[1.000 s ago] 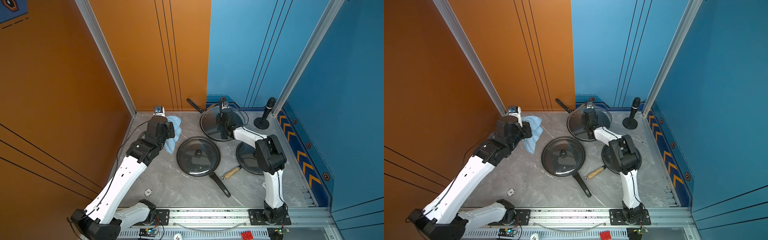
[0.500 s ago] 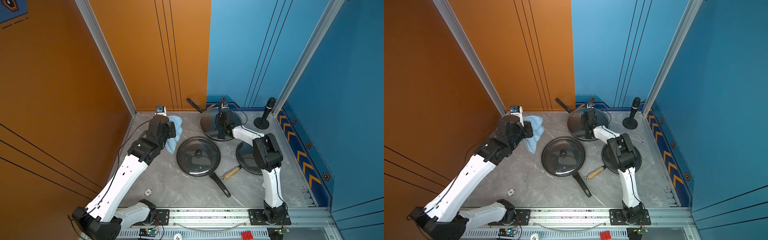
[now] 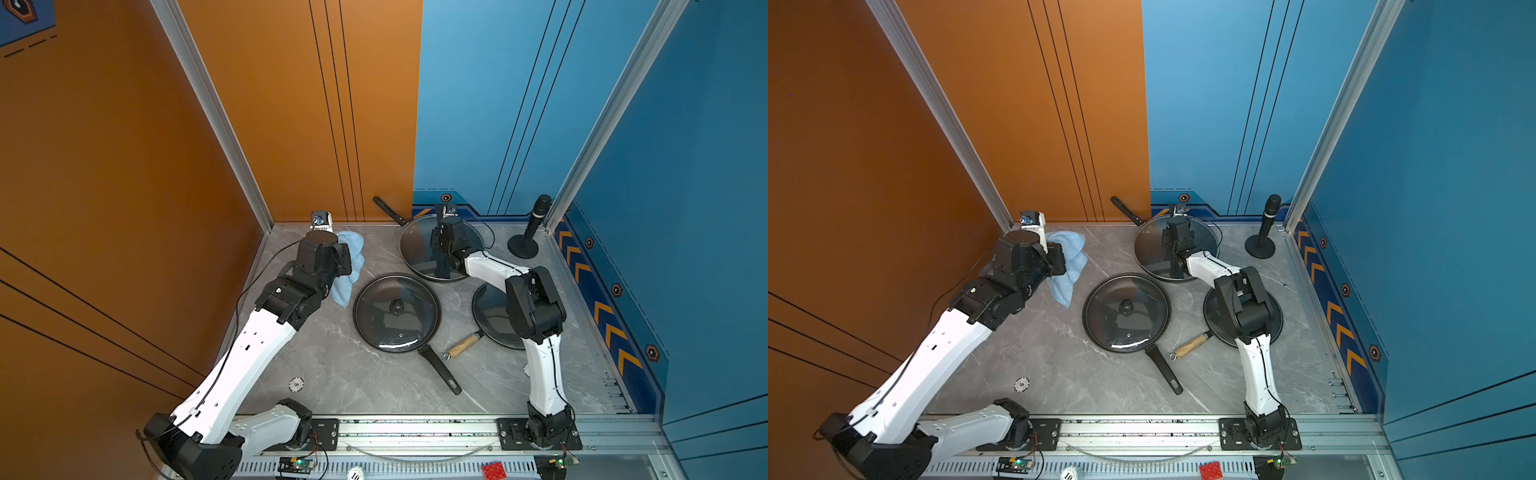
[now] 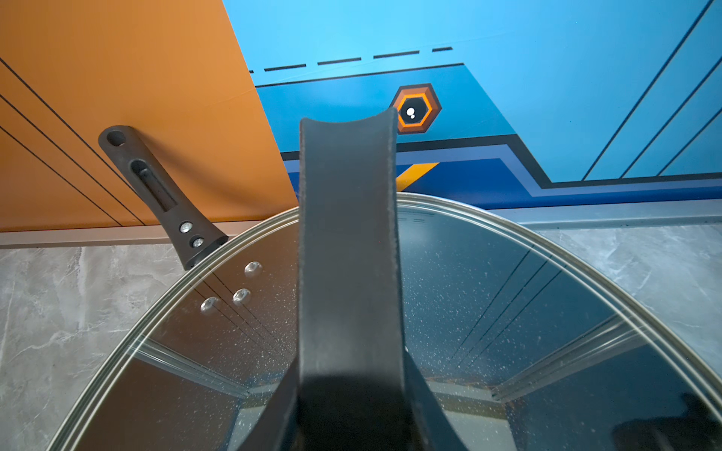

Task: Wipe the pot lid with a cloth
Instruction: Place the pot lid on the cooking pot.

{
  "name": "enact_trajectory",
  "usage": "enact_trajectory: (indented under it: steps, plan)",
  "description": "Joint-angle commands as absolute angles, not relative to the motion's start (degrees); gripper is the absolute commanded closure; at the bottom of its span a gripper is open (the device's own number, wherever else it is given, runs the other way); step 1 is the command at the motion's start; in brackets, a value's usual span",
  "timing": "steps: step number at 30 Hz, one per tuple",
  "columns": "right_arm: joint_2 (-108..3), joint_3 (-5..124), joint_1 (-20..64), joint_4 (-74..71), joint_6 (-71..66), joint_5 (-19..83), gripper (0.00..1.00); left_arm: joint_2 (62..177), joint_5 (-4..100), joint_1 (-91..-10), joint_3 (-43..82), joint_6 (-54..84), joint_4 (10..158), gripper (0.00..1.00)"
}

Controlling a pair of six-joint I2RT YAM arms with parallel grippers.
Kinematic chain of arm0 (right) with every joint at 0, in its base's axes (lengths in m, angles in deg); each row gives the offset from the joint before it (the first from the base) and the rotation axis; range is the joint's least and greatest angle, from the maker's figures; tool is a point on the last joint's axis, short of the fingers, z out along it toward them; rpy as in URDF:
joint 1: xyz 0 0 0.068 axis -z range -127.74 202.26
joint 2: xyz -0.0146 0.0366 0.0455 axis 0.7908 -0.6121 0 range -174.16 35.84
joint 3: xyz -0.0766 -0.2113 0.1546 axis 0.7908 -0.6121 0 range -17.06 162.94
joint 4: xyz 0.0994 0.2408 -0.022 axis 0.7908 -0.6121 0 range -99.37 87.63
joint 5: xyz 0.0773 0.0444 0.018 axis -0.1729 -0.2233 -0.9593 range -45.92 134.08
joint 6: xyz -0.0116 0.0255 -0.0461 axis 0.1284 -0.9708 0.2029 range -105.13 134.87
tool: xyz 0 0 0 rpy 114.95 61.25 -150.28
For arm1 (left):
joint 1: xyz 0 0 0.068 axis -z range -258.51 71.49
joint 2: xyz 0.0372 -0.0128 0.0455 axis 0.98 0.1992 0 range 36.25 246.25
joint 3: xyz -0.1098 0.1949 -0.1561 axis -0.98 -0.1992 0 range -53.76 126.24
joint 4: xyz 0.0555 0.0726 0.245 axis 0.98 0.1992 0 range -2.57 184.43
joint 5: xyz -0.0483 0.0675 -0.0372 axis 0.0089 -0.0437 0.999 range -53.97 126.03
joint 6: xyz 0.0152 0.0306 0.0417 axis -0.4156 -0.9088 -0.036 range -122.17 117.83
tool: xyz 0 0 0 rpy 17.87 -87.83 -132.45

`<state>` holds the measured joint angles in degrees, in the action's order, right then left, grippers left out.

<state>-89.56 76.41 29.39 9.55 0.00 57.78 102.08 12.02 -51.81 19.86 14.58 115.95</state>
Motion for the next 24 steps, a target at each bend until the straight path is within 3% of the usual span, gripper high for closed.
enact_trajectory:
  steps: [1,3,5,13,19,24]
  plan:
    - [-87.6,76.8,29.4,12.2,1.1,57.4,0.53,102.5,11.5,-51.4,21.4,13.8,115.1,1.00]
    - [-86.7,76.9,29.4,12.4,1.4,56.6,0.33,102.9,12.3,-51.6,21.4,13.7,115.0,1.00]
    - [-85.3,77.0,29.3,12.7,2.0,56.5,0.00,103.3,13.4,-51.8,21.2,13.5,114.5,1.00]
    - [-75.6,75.7,28.3,10.1,5.7,57.8,0.00,105.2,19.7,-54.2,20.0,14.0,111.9,1.00]
    - [-66.0,73.9,27.6,0.4,6.0,60.8,0.00,107.3,26.2,-62.9,16.6,18.7,112.4,1.00]
    - [-56.3,66.1,26.7,0.4,7.9,65.0,0.00,110.9,29.2,-68.3,13.7,17.9,112.3,1.00]
